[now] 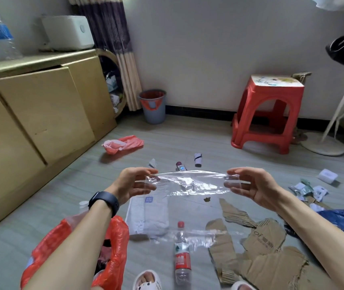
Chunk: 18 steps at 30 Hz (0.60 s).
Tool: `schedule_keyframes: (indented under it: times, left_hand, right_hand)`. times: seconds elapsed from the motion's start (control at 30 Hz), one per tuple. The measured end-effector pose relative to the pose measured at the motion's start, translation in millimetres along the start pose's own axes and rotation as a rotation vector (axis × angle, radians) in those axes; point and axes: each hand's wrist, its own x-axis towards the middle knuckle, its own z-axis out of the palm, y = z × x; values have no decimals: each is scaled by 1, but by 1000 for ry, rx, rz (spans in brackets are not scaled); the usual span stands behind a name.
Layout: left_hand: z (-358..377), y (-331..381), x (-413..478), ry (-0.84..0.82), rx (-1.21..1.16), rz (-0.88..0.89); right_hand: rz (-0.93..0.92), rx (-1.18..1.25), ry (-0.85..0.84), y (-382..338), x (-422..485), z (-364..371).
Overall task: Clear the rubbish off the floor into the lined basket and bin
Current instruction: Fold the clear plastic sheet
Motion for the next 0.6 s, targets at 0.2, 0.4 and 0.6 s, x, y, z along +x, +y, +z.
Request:
schedule_keyframes:
  times: [0.2, 0.4, 0.6]
  left_hand:
    - [5, -2, 0, 74, 48, 70]
    - [4, -4, 1, 115, 53, 98]
    - [-2, -7, -1, 8, 105, -38]
  right_hand:
    - [-65, -90, -36, 5, -1, 2]
    - [-60, 11, -5, 6, 1, 0]
    - [-5, -140, -8, 9, 1, -3]
